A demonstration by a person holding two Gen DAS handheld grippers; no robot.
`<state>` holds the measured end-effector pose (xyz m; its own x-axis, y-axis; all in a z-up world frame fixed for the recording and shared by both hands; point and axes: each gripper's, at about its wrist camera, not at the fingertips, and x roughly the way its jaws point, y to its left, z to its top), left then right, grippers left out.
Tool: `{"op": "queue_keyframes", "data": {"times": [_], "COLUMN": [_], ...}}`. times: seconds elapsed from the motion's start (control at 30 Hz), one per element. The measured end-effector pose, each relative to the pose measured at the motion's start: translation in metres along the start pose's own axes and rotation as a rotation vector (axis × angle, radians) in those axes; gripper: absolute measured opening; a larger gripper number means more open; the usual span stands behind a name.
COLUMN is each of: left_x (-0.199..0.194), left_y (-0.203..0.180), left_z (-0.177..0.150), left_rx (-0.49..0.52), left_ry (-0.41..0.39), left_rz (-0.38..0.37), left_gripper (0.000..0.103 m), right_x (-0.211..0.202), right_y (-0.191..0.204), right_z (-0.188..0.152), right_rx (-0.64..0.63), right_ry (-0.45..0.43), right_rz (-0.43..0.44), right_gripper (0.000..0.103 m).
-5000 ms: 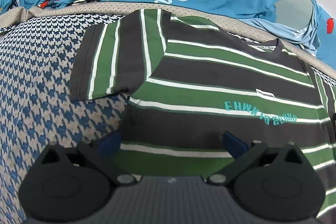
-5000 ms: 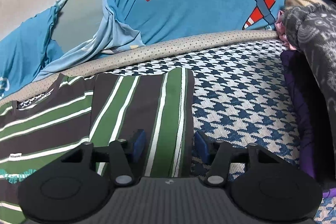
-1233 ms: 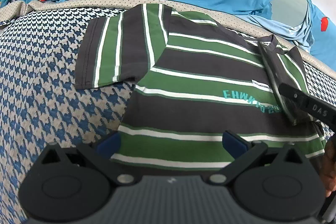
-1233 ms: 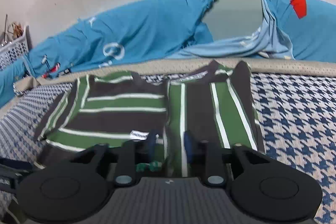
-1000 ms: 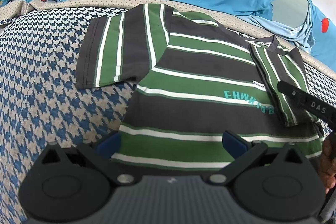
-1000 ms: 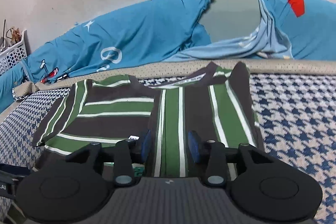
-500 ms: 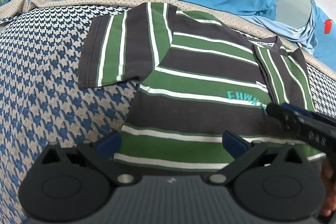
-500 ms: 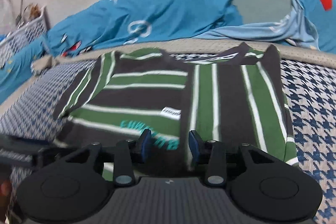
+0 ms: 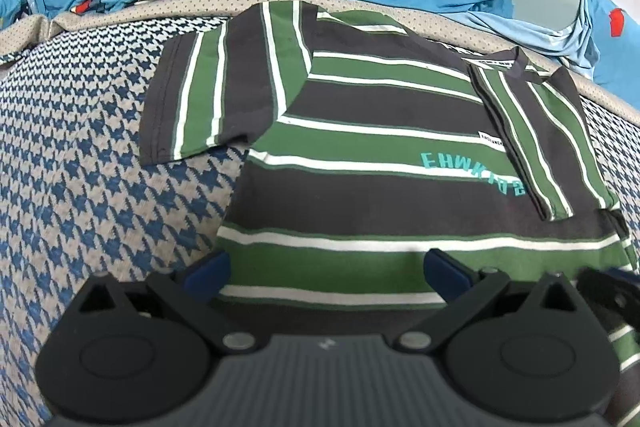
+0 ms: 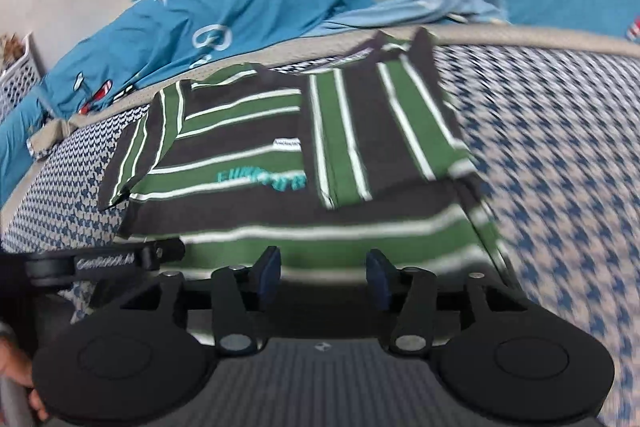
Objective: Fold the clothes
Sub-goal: 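Pull the open right gripper back from the folded sleeve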
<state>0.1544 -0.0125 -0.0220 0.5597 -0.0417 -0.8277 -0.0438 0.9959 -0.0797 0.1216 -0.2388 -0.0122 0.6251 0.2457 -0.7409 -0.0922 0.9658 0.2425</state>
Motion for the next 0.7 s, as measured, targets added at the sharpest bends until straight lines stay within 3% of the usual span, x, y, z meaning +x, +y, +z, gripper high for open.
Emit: {"op": "queue_keyframes", "data": {"times": [0.37, 0.7], "left_x": [-0.008, -0.013], "left_y": [-0.013, -0.021], "left_z": [-0.014, -0.024], "left_rx": [0.081, 0.144], "left_ry": [-0.032, -0.056], "left_rz": [-0.013, -0.041], "left_gripper": [0.103, 0.103], "right_x": [-0.053, -0.072], "right_y": [-0.019, -0.033], "right_z": [-0.041, -0.069], "right_rx": [0.064, 0.069], "right_ry": [-0.011, 0.000], "right_rz": [-0.036, -0.055], "right_gripper": [0.052, 0.060]}}
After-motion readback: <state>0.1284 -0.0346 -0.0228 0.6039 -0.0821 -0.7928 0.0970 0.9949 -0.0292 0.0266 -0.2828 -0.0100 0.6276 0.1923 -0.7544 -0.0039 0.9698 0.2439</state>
